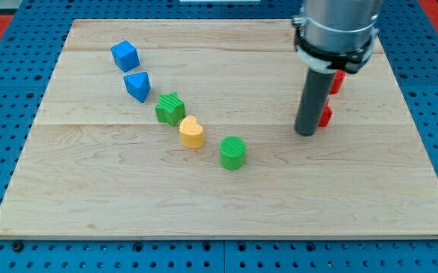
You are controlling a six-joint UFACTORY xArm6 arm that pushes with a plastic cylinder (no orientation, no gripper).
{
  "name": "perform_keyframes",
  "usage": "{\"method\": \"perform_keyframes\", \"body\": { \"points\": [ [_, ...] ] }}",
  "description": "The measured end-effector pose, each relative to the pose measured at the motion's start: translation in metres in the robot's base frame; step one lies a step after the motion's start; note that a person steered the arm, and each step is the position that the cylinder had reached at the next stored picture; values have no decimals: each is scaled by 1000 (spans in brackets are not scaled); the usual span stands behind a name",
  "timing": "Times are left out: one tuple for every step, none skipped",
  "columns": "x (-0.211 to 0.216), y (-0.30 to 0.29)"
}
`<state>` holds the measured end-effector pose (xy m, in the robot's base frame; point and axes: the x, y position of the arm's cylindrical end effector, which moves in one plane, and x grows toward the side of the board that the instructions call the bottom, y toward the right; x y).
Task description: Move red star to the bottom of the red circle
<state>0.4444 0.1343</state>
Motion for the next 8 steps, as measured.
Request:
{"method": "perform_keyframes", "body": {
  "points": [
    [-11, 9],
    [-8, -9],
    [-21, -8],
    [-10, -4],
    [-7, 14],
    [-6, 48],
    [19, 48],
    [64, 6]
  ]
}}
